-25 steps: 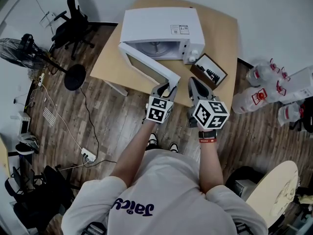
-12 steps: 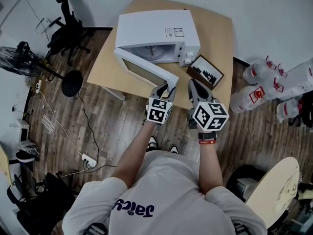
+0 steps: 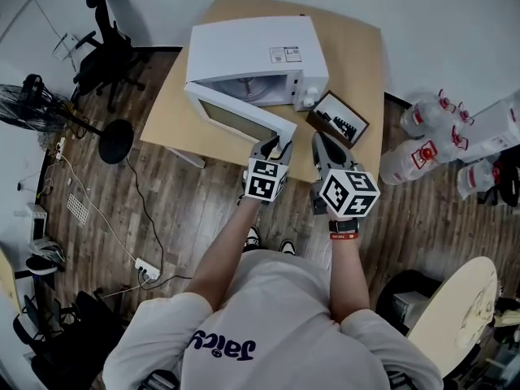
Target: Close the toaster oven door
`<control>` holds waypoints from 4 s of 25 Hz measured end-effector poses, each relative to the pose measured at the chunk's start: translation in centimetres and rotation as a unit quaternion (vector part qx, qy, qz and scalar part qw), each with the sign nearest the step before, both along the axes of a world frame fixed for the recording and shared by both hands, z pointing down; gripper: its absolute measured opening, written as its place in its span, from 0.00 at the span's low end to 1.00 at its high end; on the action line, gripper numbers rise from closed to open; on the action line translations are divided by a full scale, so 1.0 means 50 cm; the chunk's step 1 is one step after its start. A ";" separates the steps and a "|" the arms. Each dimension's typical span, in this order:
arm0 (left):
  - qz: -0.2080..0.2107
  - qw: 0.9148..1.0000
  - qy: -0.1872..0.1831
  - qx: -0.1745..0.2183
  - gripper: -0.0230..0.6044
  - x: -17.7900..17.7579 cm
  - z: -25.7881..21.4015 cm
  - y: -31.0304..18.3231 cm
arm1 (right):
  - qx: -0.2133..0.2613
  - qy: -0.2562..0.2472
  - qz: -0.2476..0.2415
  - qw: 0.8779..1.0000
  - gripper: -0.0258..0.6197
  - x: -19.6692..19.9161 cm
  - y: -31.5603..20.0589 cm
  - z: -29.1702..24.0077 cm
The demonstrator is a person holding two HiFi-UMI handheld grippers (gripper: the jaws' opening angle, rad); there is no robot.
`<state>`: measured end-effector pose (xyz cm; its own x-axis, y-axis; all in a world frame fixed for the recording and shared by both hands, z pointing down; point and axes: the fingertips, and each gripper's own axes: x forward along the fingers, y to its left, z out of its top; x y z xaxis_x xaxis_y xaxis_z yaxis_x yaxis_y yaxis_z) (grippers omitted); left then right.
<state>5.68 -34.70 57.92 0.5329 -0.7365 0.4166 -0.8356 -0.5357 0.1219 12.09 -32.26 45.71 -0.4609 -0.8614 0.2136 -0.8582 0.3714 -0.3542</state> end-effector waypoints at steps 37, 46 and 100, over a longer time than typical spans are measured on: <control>-0.001 1.000 0.002 -0.020 0.27 0.052 0.007 -0.124 | -0.017 0.011 0.019 1.000 0.06 0.033 -0.052 0.028; -0.003 1.000 0.000 -0.025 0.27 0.060 0.005 -0.161 | -0.023 0.006 0.025 0.999 0.06 0.037 -0.077 0.028; -0.032 0.999 -0.018 -0.029 0.20 0.073 0.010 -0.376 | -0.058 0.006 0.043 0.997 0.06 0.036 -0.160 0.076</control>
<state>9.31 -53.51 58.42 0.4702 -0.7419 0.4780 -0.8719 -0.4744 0.1214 13.88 -40.25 49.53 -0.3840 -0.8665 0.3189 -0.8893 0.2542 -0.3802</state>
